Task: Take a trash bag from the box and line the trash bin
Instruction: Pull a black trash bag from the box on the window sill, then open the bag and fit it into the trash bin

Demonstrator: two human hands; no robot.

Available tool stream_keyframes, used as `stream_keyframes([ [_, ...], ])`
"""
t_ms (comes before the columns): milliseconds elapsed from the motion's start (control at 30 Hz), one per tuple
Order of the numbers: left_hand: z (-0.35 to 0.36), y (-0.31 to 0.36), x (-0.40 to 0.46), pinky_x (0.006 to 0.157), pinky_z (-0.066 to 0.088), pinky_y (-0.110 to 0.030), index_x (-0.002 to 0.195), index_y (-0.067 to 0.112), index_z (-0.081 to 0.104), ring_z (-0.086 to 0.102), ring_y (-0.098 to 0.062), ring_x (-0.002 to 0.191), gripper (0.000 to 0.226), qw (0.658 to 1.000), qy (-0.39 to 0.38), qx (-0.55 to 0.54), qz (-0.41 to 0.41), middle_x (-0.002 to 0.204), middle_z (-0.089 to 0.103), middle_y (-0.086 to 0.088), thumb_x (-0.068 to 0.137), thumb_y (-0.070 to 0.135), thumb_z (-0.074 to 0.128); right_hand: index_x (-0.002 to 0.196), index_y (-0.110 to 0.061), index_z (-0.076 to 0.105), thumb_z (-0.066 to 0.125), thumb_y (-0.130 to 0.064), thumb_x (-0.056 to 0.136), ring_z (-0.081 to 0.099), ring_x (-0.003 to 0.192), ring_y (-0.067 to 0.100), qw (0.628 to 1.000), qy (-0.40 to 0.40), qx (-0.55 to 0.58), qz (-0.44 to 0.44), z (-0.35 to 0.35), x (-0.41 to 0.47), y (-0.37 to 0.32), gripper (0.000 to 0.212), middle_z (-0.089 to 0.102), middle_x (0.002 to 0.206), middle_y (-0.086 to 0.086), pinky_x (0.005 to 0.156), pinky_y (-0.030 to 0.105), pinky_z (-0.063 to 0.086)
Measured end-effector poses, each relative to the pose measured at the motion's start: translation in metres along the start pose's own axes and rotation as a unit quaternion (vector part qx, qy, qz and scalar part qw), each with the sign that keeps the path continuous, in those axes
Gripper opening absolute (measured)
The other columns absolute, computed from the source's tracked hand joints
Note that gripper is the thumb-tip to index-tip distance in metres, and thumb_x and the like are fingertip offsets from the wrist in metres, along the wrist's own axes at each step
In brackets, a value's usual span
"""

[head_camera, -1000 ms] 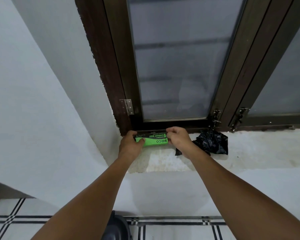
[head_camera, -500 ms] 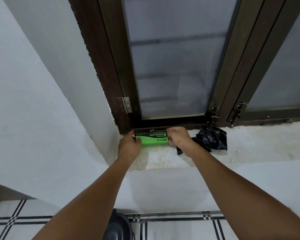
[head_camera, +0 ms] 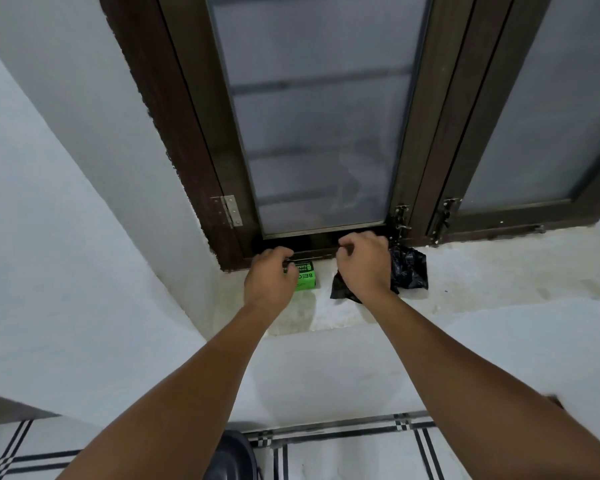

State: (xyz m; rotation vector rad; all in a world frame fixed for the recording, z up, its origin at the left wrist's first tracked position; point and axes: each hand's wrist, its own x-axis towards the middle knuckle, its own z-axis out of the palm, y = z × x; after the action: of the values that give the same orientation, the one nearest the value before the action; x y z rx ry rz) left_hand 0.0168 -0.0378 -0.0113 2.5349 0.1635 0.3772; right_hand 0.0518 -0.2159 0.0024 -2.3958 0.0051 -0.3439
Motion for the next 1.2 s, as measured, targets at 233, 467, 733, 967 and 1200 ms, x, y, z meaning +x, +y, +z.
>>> stream_keyframes([
  [233, 0.042, 0.059, -0.013, 0.09, 0.052, -0.039, 0.116, 0.022, 0.07, 0.06, -0.021, 0.11, 0.024, 0.994, -0.071, -0.046, 0.067, 0.114, 0.068, -0.001, 0.093, 0.024, 0.061, 0.153, -0.02, 0.032, 0.067, -0.033, 0.09, 0.035, 0.138, 0.036, 0.97, -0.026, -0.19, 0.151, -0.04, -0.002, 0.048, 0.074, 0.039, 0.152, 0.017, 0.105, 0.051, 0.037],
  [467, 0.068, 0.083, -0.035, 0.091, 0.054, -0.041, 0.136, 0.025, 0.055, 0.062, -0.025, 0.108, 0.041, 0.985, -0.157, -0.053, 0.047, 0.124, 0.064, -0.005, 0.096, 0.033, 0.058, 0.11, -0.012, 0.071, 0.057, -0.005, 0.092, 0.065, 0.101, 0.029, 0.993, -0.068, 0.001, 0.096, -0.037, -0.011, 0.083, 0.024, 0.072, 0.111, 0.011, 0.079, 0.029, 0.048],
  [733, 0.036, 0.106, -0.047, 0.062, 0.062, -0.031, 0.113, 0.025, 0.065, 0.073, -0.022, 0.074, 0.014, 0.867, -0.157, -0.42, -0.215, 0.097, 0.074, -0.008, 0.101, 0.021, 0.058, 0.089, -0.017, 0.073, 0.057, 0.004, 0.082, 0.059, 0.095, 0.019, 0.99, -0.085, 0.059, -0.095, -0.048, -0.043, 0.06, 0.027, 0.068, 0.095, -0.002, 0.079, 0.033, 0.049],
  [967, -0.013, 0.082, -0.073, 0.075, 0.061, -0.045, 0.088, 0.013, 0.068, 0.067, -0.032, 0.076, 0.019, 0.939, -0.109, -0.298, -0.131, 0.088, 0.069, -0.018, 0.09, 0.013, 0.049, 0.113, -0.016, 0.06, 0.047, -0.005, 0.095, 0.064, 0.095, 0.019, 0.991, 0.024, 0.109, -0.069, -0.064, -0.084, 0.021, 0.025, 0.062, 0.115, 0.003, 0.081, 0.039, 0.057],
  [1200, -0.067, 0.032, -0.138, 0.058, 0.035, -0.032, 0.062, 0.017, 0.05, 0.046, -0.016, 0.06, 0.029, 0.985, -0.095, -0.141, -0.003, 0.06, 0.049, 0.004, 0.089, 0.005, 0.053, 0.15, -0.018, 0.041, 0.068, -0.029, 0.092, 0.049, 0.13, 0.022, 0.98, -0.045, 0.188, 0.041, -0.057, -0.154, -0.027, 0.064, 0.052, 0.141, 0.006, 0.105, 0.035, 0.044],
])
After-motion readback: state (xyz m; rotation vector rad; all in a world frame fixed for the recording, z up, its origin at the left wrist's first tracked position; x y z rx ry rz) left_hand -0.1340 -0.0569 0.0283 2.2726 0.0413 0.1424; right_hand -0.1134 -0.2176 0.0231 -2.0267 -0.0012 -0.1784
